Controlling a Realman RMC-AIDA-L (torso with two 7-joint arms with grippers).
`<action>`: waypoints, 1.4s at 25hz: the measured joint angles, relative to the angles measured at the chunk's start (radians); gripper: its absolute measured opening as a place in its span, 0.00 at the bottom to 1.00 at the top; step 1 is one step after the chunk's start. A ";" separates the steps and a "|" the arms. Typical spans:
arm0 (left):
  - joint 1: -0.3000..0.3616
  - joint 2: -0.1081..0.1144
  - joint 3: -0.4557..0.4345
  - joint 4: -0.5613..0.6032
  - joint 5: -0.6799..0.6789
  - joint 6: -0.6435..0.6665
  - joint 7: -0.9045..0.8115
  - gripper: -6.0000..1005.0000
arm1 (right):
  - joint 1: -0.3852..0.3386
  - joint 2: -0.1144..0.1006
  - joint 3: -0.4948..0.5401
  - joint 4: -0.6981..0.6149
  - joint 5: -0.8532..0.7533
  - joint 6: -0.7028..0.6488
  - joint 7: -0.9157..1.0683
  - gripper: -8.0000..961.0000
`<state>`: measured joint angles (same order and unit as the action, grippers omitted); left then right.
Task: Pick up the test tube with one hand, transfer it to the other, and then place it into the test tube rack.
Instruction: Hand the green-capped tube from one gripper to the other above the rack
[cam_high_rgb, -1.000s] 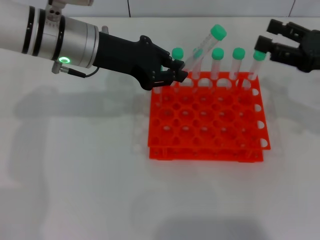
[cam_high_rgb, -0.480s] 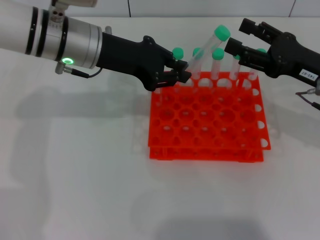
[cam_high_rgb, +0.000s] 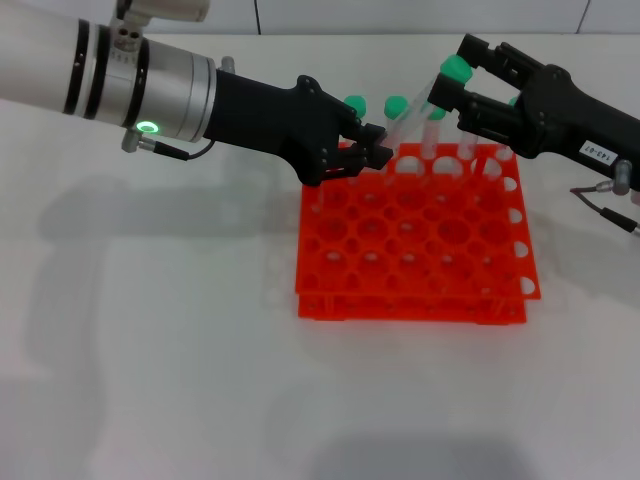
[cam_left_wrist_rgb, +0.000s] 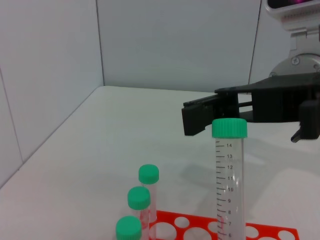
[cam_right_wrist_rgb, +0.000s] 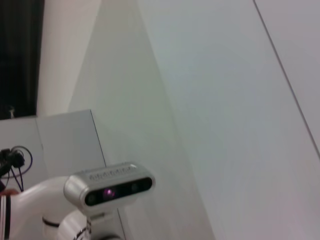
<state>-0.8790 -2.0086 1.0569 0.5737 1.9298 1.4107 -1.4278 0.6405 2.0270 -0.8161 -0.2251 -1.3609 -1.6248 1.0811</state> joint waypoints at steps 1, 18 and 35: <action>0.000 -0.001 0.000 0.000 0.000 0.000 0.001 0.26 | 0.002 0.001 0.000 0.009 0.008 -0.005 -0.003 0.86; 0.002 -0.016 -0.007 0.002 -0.010 -0.002 0.024 0.27 | 0.018 0.001 -0.022 0.043 0.029 -0.008 -0.015 0.84; 0.005 -0.021 -0.005 0.002 -0.011 -0.004 0.026 0.28 | 0.019 0.001 -0.014 0.044 0.031 0.021 -0.015 0.72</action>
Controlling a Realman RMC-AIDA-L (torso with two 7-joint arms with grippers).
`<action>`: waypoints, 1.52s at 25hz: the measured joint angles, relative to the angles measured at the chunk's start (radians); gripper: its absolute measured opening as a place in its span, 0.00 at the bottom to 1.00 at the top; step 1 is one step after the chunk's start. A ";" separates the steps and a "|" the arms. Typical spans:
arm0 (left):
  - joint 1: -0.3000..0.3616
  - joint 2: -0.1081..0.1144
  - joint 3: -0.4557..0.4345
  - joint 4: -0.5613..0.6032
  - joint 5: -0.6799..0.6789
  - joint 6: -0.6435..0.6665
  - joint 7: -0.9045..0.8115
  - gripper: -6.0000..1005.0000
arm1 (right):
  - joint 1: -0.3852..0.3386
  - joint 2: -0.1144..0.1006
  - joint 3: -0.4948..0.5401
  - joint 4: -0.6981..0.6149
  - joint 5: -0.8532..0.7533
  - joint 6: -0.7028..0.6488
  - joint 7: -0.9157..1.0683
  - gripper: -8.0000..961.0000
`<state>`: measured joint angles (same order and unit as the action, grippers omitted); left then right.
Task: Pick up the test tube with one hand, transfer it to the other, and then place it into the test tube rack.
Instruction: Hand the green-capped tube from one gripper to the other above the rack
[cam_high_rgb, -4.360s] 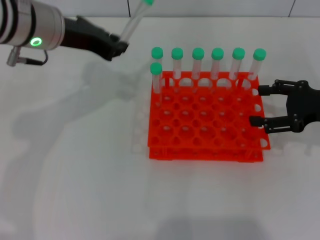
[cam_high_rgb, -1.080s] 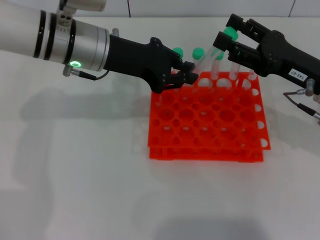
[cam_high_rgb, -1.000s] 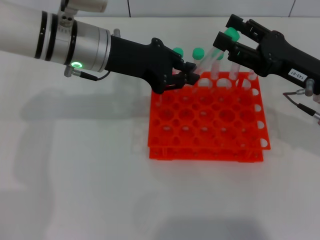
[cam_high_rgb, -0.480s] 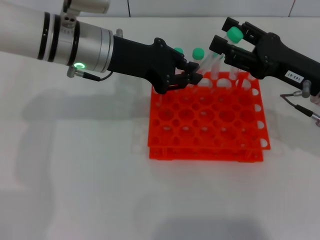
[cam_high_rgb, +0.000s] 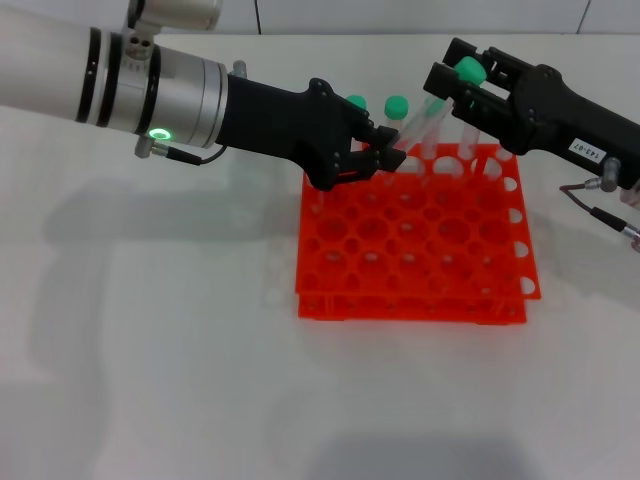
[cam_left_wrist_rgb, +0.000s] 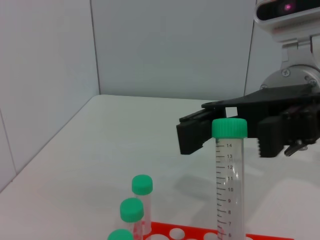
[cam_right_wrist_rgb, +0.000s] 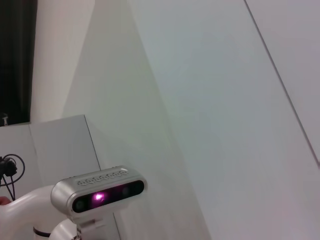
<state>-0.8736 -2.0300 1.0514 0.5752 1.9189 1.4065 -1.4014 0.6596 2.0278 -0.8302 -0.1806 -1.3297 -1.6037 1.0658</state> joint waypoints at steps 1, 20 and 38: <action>0.000 0.000 0.000 0.000 0.000 0.000 0.002 0.28 | 0.000 0.000 0.000 0.000 0.001 0.000 -0.002 0.70; 0.006 -0.018 0.000 0.000 -0.004 -0.041 0.006 0.30 | 0.002 0.000 -0.011 -0.001 0.025 -0.005 -0.026 0.27; 0.057 -0.048 0.009 0.149 0.037 -0.041 -0.208 0.41 | 0.022 -0.008 -0.006 -0.014 0.024 0.000 -0.012 0.27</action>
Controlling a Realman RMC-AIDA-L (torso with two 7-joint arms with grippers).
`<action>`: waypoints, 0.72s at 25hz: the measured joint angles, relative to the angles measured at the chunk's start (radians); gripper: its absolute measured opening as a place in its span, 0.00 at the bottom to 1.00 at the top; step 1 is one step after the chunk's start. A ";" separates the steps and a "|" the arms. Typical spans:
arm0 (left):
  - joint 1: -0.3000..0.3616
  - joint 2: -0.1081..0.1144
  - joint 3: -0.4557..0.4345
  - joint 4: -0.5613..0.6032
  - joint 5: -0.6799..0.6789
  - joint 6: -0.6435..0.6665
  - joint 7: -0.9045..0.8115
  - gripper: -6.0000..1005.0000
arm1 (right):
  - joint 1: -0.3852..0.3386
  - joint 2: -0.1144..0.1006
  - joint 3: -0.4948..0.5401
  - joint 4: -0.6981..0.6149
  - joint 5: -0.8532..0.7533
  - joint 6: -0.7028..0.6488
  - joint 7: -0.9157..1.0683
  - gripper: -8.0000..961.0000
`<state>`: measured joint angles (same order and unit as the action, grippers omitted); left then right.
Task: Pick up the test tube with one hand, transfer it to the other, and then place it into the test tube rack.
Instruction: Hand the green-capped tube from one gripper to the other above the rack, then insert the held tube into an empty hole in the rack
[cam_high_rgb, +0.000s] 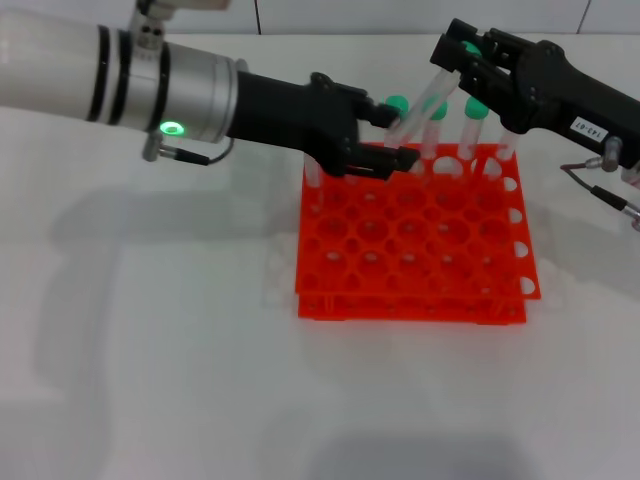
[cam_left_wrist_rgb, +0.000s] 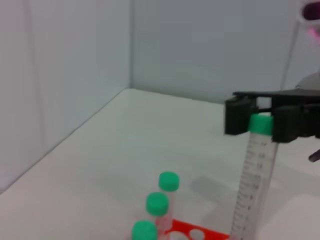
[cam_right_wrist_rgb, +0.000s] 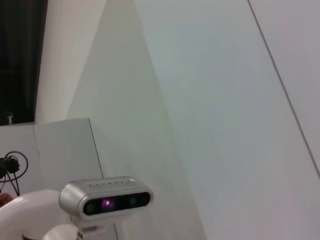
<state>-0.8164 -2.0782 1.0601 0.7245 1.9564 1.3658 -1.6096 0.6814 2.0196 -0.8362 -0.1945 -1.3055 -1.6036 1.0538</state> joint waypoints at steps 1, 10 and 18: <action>0.014 0.000 0.001 0.031 0.009 0.002 -0.029 0.44 | 0.000 -0.004 -0.001 -0.009 -0.001 0.004 0.005 0.27; 0.330 -0.004 0.002 0.478 -0.073 0.084 -0.168 0.78 | -0.015 -0.016 -0.064 -0.122 -0.011 0.054 0.094 0.27; 0.654 -0.004 -0.010 0.505 -0.361 0.084 0.107 0.89 | -0.010 -0.042 -0.180 -0.241 -0.014 0.117 0.196 0.27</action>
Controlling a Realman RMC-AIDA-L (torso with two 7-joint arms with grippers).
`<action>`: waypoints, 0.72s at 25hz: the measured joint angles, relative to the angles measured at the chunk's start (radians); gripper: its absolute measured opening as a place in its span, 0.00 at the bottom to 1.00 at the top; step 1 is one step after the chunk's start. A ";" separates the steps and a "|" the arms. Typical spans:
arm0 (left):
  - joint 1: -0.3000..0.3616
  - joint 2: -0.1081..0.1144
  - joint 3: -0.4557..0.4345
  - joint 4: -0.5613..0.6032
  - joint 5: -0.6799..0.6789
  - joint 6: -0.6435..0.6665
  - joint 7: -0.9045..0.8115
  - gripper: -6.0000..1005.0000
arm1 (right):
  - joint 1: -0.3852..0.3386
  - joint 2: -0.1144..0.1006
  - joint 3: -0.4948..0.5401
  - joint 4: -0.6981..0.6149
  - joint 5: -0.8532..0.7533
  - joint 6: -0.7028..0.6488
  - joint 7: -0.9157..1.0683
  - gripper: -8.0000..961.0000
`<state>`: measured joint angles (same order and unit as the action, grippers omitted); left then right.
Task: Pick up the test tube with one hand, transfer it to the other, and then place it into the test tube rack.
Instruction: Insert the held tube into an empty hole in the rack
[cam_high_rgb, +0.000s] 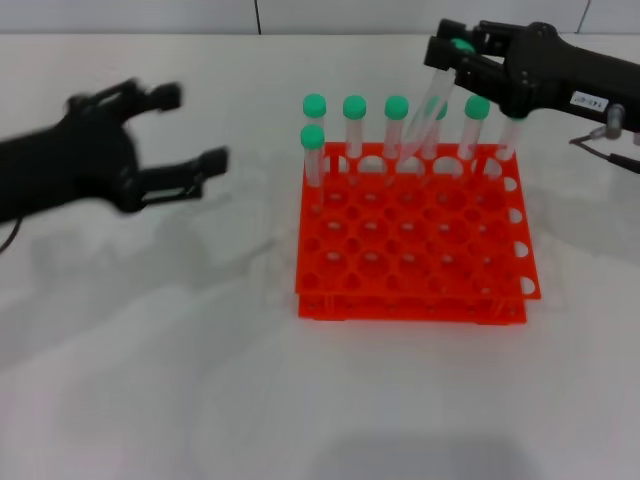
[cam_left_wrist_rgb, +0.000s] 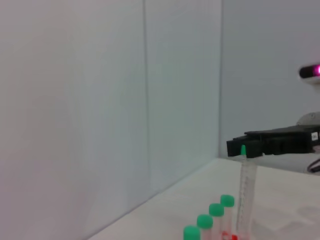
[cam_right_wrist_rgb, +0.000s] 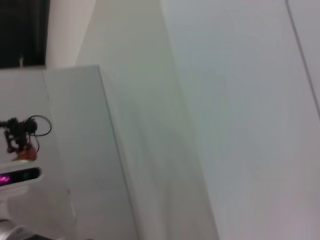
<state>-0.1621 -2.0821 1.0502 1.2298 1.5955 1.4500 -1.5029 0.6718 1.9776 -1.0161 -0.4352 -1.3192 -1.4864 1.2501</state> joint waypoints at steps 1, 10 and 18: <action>0.039 0.000 0.000 -0.022 -0.034 0.004 0.051 0.89 | 0.003 -0.001 -0.014 -0.015 -0.004 0.011 0.014 0.27; 0.129 0.000 -0.053 -0.262 -0.091 0.025 0.262 0.89 | 0.026 0.018 -0.045 -0.148 -0.107 0.087 0.134 0.27; 0.124 0.006 -0.150 -0.401 -0.081 0.070 0.350 0.89 | 0.103 0.033 -0.109 -0.152 -0.163 0.166 0.178 0.27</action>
<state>-0.0380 -2.0761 0.9002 0.8286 1.5142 1.5198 -1.1524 0.7745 2.0106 -1.1248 -0.5874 -1.4820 -1.3200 1.4277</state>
